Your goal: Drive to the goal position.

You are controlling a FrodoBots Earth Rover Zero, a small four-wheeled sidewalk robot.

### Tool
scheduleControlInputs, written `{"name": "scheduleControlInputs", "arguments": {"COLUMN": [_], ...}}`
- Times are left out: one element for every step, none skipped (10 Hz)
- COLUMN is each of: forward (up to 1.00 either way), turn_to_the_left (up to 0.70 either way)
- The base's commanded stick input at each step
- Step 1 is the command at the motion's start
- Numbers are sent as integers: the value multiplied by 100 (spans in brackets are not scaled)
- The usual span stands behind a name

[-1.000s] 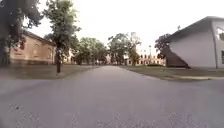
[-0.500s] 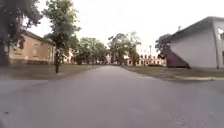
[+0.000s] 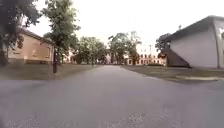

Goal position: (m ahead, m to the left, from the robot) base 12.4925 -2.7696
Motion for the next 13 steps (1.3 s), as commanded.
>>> {"name": "scheduleControlInputs", "arguments": {"forward": [45, 45, 45, 45, 45, 45, 45, 45, 45, 45, 45, 45, 45], "turn_to_the_left": [0, 0, 0, 0, 0, 0, 0, 0, 0, 0, 0, 0, 0]}}
